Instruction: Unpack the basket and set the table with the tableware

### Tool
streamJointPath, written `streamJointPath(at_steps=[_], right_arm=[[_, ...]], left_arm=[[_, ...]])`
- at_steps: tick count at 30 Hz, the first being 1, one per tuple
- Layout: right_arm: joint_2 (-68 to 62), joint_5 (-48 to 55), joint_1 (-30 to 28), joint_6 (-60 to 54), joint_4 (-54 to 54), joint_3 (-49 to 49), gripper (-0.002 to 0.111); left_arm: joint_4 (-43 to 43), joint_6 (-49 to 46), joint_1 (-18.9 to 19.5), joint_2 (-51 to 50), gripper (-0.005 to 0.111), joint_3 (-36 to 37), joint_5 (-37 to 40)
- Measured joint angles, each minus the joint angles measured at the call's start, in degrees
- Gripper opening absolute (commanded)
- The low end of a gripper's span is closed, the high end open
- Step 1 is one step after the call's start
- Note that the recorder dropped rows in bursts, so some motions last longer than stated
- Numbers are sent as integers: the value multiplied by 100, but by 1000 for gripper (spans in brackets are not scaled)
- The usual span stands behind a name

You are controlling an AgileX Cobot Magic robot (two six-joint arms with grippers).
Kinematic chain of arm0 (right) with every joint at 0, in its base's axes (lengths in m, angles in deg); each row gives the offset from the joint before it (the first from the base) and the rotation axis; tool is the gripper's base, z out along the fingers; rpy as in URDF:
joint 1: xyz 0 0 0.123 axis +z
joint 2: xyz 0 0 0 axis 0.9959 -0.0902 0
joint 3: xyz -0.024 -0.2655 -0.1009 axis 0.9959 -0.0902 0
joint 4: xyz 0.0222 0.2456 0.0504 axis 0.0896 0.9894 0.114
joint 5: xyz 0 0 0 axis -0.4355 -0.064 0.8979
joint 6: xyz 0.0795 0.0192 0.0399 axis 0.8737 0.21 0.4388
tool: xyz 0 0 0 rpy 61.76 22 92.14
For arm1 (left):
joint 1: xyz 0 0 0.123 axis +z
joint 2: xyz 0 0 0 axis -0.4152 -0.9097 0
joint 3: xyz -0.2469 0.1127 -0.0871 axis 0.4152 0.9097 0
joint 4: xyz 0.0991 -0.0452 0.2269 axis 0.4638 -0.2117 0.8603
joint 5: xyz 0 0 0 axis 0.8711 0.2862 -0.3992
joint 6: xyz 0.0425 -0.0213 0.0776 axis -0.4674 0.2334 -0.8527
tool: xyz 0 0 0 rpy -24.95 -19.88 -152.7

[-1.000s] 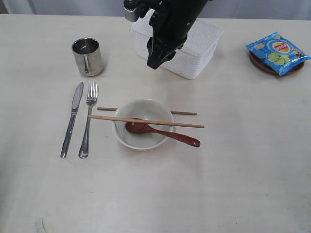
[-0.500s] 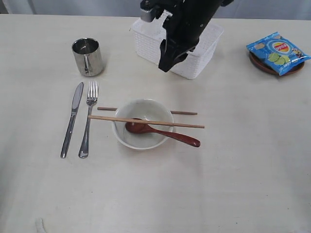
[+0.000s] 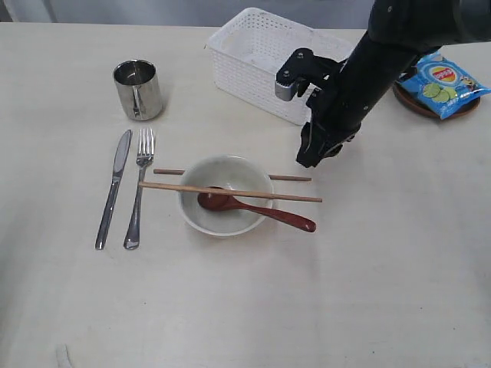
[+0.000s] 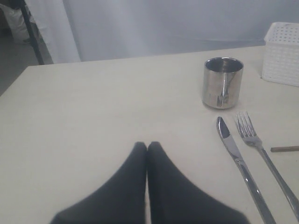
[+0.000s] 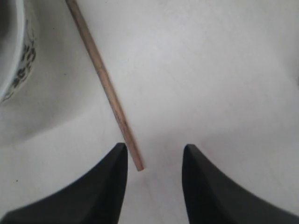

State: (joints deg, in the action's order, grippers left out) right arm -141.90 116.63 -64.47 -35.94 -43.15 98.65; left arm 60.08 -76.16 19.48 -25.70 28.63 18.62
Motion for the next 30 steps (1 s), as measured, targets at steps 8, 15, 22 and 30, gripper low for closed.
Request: streamJointPath(at_steps=[8,15,22,30], right_arm=[[0,-221,352,-803,289,-180,34],[0,-307,450,-848,256,-180,34],[-211,-319,450,-848,234,-180,34],[-371,-319,450,-848,201,-180,34]], left_arm=[[0,0,0,0,0,0,0],[0,0,0,0,0,0,0],[0,0,0,0,0,0,0],[0,0,0,0,0,0,0]])
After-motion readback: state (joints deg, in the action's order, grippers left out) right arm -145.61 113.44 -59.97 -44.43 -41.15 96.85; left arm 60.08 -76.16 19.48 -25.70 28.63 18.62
